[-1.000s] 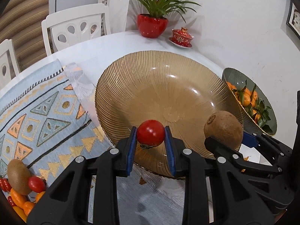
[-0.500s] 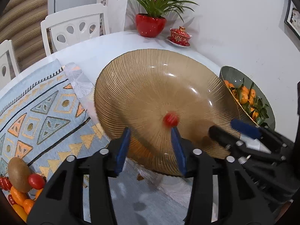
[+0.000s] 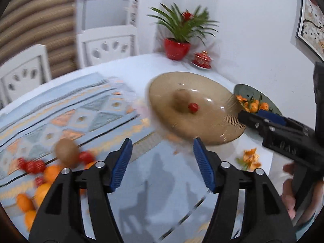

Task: Organize fruits
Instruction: 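Return both tools to the fruit row on the tablecloth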

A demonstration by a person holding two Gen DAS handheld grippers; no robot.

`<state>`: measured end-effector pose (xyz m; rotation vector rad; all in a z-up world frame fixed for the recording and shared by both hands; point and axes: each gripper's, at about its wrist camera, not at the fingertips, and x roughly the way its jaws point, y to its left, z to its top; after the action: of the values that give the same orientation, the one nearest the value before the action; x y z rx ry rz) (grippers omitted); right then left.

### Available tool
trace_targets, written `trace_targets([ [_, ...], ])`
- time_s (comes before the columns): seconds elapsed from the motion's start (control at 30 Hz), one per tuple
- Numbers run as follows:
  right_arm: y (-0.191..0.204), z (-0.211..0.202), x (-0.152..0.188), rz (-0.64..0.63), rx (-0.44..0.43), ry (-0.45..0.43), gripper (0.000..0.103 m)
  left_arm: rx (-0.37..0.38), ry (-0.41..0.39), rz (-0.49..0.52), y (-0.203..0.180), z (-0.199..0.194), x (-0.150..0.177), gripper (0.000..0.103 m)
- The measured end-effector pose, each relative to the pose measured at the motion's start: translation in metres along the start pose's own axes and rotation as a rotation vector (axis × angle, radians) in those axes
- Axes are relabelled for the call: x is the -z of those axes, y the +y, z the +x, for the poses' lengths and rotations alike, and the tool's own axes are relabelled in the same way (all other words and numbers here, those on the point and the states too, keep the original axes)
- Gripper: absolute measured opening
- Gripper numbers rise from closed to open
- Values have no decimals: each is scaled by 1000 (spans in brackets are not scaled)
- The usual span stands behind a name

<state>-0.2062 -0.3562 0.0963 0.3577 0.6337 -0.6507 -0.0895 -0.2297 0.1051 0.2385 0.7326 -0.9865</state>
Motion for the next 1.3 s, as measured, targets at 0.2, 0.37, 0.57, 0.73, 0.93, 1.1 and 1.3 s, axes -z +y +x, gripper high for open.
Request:
trace_targets([
  [0.2,54,-7,18,-74,-64,6,73,-151,-88,-113,67,-78,36,77],
  [0.37,111,-9,33,-154,-128,20,73,-295,-136,-193,119,-124,68,78],
  [0.57,170,-4,53,-241,-157,22,79,-411,-113,-255,172,-147,111,82],
  [0.73,199,18,78,-263,-252,2,82,-469,-61,-288,201,-129,144,82],
  [0.93,229,42,106,-381,-209,-7,83,-495,-23,-299,214,-106,167,87],
  [1.1,239,46,114,-443,-221,1,85,-489,-17,-269,209,-100,166,92],
  [1.3,227,55,108,-377,-272,51,85,-490,-5,-261,206,-98,166,92],
])
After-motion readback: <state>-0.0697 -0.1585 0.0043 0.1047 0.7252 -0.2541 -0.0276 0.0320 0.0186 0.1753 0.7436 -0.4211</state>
